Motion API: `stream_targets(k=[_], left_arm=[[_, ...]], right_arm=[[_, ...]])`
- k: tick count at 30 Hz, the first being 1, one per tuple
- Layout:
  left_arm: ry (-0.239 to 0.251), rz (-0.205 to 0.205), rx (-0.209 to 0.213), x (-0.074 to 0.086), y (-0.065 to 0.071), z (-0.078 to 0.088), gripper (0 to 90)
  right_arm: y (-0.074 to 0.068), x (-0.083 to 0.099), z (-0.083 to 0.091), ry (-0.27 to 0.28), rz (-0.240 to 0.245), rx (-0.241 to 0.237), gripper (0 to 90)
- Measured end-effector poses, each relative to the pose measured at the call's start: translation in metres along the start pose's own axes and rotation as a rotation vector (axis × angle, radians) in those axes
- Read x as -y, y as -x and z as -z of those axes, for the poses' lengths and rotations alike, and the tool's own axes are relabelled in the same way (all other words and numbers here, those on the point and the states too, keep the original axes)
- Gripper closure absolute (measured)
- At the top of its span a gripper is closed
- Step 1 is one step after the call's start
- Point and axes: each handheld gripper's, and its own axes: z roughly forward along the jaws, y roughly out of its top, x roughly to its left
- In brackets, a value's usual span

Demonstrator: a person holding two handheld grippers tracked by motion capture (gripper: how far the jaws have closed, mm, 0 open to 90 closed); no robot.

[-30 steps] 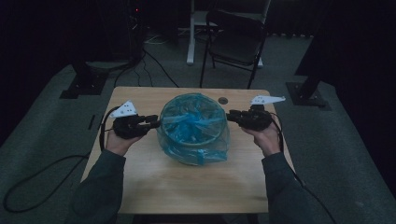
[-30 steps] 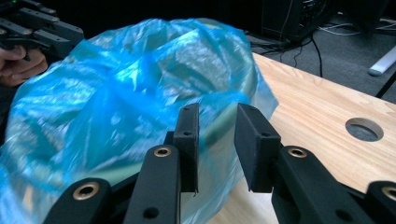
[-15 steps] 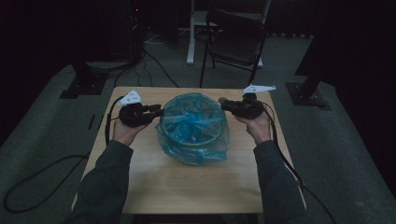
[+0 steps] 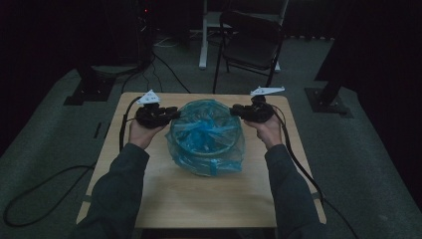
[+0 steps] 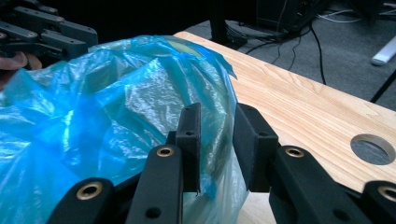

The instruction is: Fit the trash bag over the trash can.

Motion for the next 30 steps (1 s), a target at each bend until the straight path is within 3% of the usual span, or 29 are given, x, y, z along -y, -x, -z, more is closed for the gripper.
stream_targets(k=[11, 17, 22, 23, 26, 27, 30], left_arm=[[0.019, 0.023, 0.001, -0.003, -0.004, -0.006, 77.2], [0.006, 0.008, 0.016, -0.002, 0.002, -0.001, 77.9], [0.0, -0.01, 0.04, 0.001, 0.007, 0.004, 77.9], [-0.005, -0.029, 0.069, 0.002, 0.009, 0.008, 78.0], [-0.003, -0.032, 0.079, 0.002, 0.009, 0.009, 79.1], [0.005, -0.034, 0.101, 0.002, 0.008, 0.012, 79.1], [0.007, -0.034, 0.113, 0.0, 0.006, 0.012, 85.9]], right_arm=[[0.0, -0.003, -0.005, -0.035, 0.01, 0.004, 76.9], [-0.005, 0.001, 0.0, -0.046, 0.022, -0.013, 76.7], [-0.012, 0.006, 0.008, -0.057, 0.045, -0.037, 76.3], [-0.014, 0.007, 0.01, -0.067, 0.058, -0.048, 76.3], [-0.015, 0.007, 0.012, -0.075, 0.069, -0.057, 76.3], [-0.015, 0.007, 0.012, -0.075, 0.069, -0.057, 76.6], [-0.014, 0.005, 0.013, -0.068, 0.07, -0.077, 80.0]])
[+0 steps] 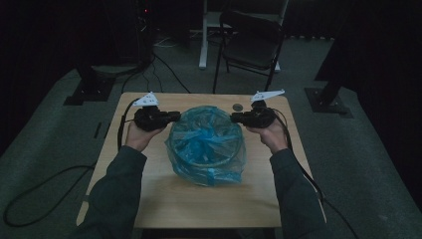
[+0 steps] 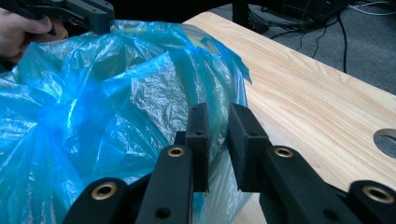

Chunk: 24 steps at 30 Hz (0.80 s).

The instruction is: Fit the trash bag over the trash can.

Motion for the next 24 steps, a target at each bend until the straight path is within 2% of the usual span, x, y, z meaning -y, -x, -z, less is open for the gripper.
stream_targets(k=[7, 8, 10, 15, 22, 24], left_arm=[[0.006, 0.001, -0.021, -0.005, -0.002, -0.009, 87.5], [0.003, 0.012, -0.062, -0.004, -0.004, -0.013, 87.5], [-0.005, 0.023, -0.068, -0.003, -0.007, -0.015, 89.2], [-0.02, 0.046, -0.083, 0.002, -0.013, -0.022, 89.9], [-0.037, 0.068, -0.09, 0.007, -0.017, -0.028, 90.0], [-0.046, 0.08, -0.092, 0.015, -0.019, -0.028, 90.0]], right_arm=[[0.003, -0.007, -0.005, 0.017, -0.006, 0.013, 86.9], [0.003, -0.008, -0.006, 0.018, -0.003, 0.027, 87.5], [0.006, -0.01, -0.009, 0.013, -0.014, 0.046, 89.0], [0.008, -0.009, -0.011, 0.011, -0.024, 0.057, 90.0], [0.016, -0.007, -0.019, -0.009, -0.067, 0.076, 90.0], [0.017, -0.003, -0.02, -0.031, -0.078, 0.078, 90.0]])
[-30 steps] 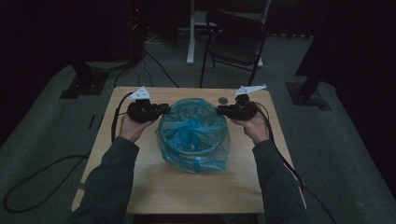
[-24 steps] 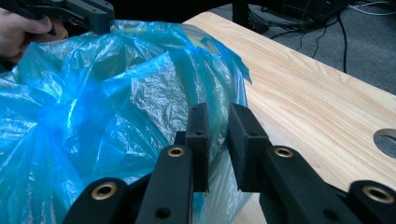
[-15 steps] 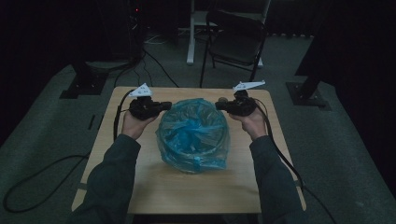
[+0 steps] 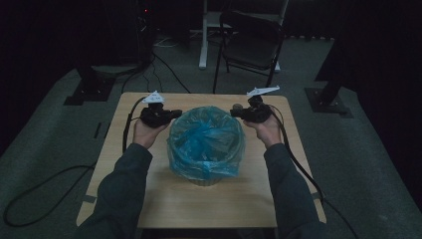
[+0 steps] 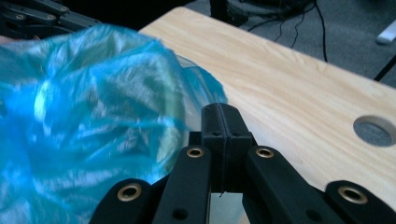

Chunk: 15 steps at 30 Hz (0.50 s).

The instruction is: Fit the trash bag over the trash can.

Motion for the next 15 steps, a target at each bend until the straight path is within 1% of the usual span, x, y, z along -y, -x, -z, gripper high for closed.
stream_targets(k=[3, 6, 11, 15], left_arm=[[-0.011, 0.025, 0.002, 0.01, -0.004, -0.001, 90.0], [-0.015, 0.039, 0.008, 0.018, -0.005, -0.001, 90.0], [-0.034, 0.033, 0.027, 0.029, 0.001, -0.002, 90.0], [-0.047, 0.025, 0.031, 0.035, 0.006, -0.002, 89.9]], right_arm=[[0.005, 0.009, -0.001, -0.025, -0.023, 0.009, 90.0], [0.008, 0.017, 0.0, -0.035, -0.036, 0.005, 90.0], [0.008, 0.029, 0.005, -0.042, -0.045, -0.009, 90.0], [0.001, 0.034, 0.003, -0.067, -0.016, -0.007, 89.8]])
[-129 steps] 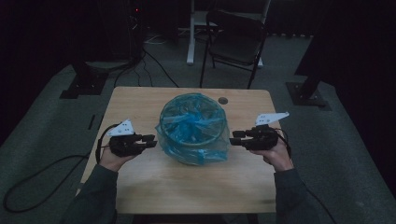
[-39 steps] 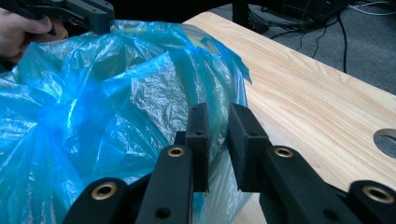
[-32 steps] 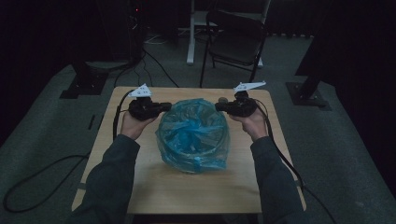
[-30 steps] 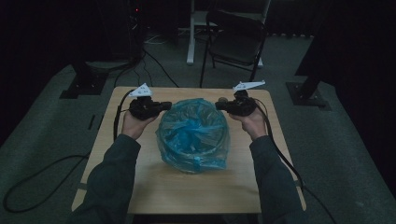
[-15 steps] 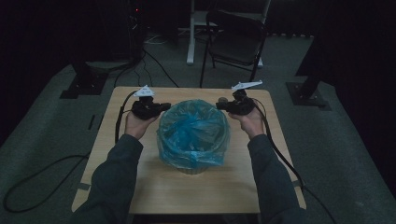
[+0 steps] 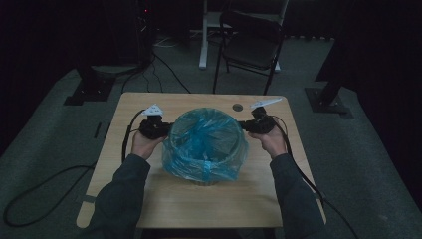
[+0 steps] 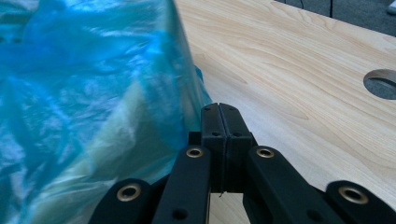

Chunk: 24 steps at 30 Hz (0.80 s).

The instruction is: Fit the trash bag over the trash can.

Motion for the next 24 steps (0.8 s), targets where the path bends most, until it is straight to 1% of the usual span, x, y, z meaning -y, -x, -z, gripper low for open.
stream_targets(k=[1, 2, 3, 4, 5, 6, 7, 9, 12, 13, 14, 15, 18, 19, 20, 21, 24], left_arm=[[0.0, 0.0, 0.0, 0.0, 0.0, 0.0, 89.6], [-0.001, 0.002, -0.013, 0.001, 0.0, 0.002, 89.6], [0.007, 0.01, -0.019, 0.002, -0.001, 0.005, 87.0], [0.007, 0.01, -0.019, 0.002, -0.001, 0.005, 86.2], [0.021, 0.023, -0.032, 0.003, -0.003, 0.01, 86.2], [0.034, 0.033, -0.037, 0.004, -0.004, 0.013, 83.5], [0.045, 0.038, -0.039, 0.004, -0.005, 0.016, 82.4], [0.063, 0.043, -0.053, 0.005, -0.006, 0.023, 80.3], [0.088, 0.037, -0.059, 0.005, -0.003, 0.034, 78.8], [0.096, 0.036, -0.057, 0.005, -0.002, 0.038, 78.7], [0.096, 0.036, -0.057, 0.005, -0.002, 0.038, 78.4], [0.107, 0.024, -0.059, 0.005, 0.002, 0.045, 78.1], [0.125, 0.009, -0.054, 0.005, 0.008, 0.054, 77.9], [0.125, 0.009, -0.054, 0.005, 0.008, 0.054, 77.9], [0.137, -0.002, -0.052, 0.005, 0.013, 0.06, 77.9], [0.143, -0.007, -0.051, 0.004, 0.016, 0.063, 77.8], [0.164, -0.021, -0.03, -0.002, 0.024, 0.07, 76.9]], right_arm=[[0.0, 0.0, 0.0, 0.0, 0.0, 0.0, 89.8], [-0.001, 0.001, 0.0, 0.001, 0.003, 0.002, 88.6], [-0.005, 0.002, 0.004, 0.008, 0.02, 0.019, 85.3], [-0.005, 0.002, 0.004, 0.008, 0.02, 0.019, 85.3], [-0.006, 0.002, 0.006, 0.014, 0.027, 0.024, 83.1], [-0.008, 0.003, 0.012, 0.027, 0.039, 0.045, 76.5], [-0.009, 0.003, 0.015, 0.037, 0.044, 0.056, 74.6], [-0.011, 0.004, 0.023, 0.063, 0.039, 0.064, 69.9], [-0.013, 0.006, 0.034, 0.094, 0.032, 0.081, 66.3], [-0.014, 0.007, 0.037, 0.101, 0.03, 0.079, 65.3], [-0.014, 0.007, 0.037, 0.101, 0.03, 0.079, 65.3], [-0.019, 0.01, 0.044, 0.115, 0.038, 0.07, 64.4], [-0.027, 0.015, 0.052, 0.127, 0.049, 0.055, 64.5], [-0.027, 0.015, 0.052, 0.127, 0.049, 0.055, 64.5], [-0.028, 0.016, 0.053, 0.128, 0.054, 0.054, 64.5], [-0.034, 0.02, 0.056, 0.13, 0.069, 0.044, 64.6], [-0.04, 0.026, 0.059, 0.124, 0.078, 0.038, 64.8]])
